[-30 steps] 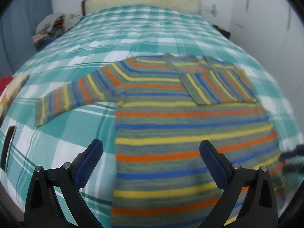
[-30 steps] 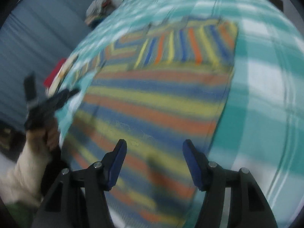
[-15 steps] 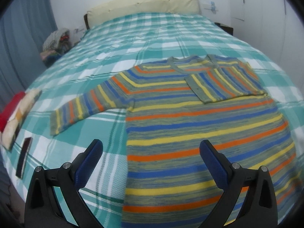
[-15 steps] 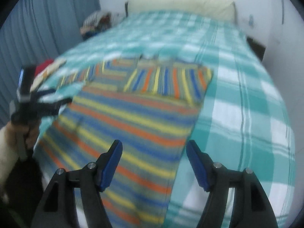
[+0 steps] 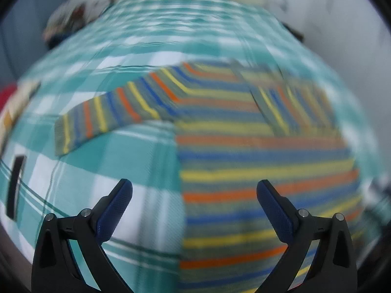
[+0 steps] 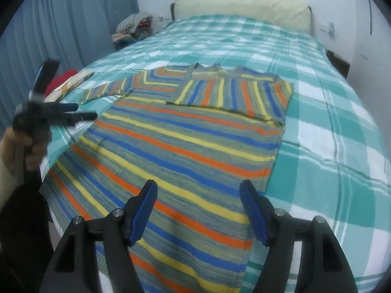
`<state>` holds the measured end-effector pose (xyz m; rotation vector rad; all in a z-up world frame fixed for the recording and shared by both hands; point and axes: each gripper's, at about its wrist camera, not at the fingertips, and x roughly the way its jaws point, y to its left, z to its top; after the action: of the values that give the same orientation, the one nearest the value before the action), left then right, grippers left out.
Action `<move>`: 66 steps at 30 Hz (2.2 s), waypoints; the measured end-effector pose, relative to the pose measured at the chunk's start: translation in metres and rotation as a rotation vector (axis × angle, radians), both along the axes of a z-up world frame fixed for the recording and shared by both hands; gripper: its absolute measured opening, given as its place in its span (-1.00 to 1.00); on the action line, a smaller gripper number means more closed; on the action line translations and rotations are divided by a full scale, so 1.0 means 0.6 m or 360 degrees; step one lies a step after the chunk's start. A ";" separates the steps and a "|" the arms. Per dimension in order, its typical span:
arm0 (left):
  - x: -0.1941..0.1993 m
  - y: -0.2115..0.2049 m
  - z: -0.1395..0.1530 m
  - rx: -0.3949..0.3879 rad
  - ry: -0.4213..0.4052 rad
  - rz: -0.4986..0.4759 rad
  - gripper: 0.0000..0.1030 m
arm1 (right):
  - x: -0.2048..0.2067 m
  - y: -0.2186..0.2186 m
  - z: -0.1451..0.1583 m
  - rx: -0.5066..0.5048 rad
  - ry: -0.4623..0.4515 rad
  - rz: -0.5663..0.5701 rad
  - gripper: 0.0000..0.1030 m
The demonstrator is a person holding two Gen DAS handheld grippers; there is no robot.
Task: Fold small clothes
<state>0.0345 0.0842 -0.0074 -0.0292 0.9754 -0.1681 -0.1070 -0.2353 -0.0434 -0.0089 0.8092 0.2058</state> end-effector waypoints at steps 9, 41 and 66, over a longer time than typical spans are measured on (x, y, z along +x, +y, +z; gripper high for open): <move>0.177 0.294 -0.006 0.0057 -0.0036 0.0613 0.96 | -0.001 -0.008 -0.001 -0.0004 0.0004 -0.0008 0.35; 0.214 -0.197 0.098 0.0108 -0.0156 -0.0372 -0.96 | -0.016 -0.006 0.037 0.0057 -0.0116 0.0031 0.35; 0.227 -0.140 -0.065 0.0345 0.0072 -0.0162 0.62 | -0.017 -0.023 0.027 0.0117 -0.0057 0.0021 0.35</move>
<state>0.1705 0.0001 -0.0463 0.2163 1.0364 -0.1549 -0.1170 -0.2492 -0.0271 0.0510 0.7659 0.2469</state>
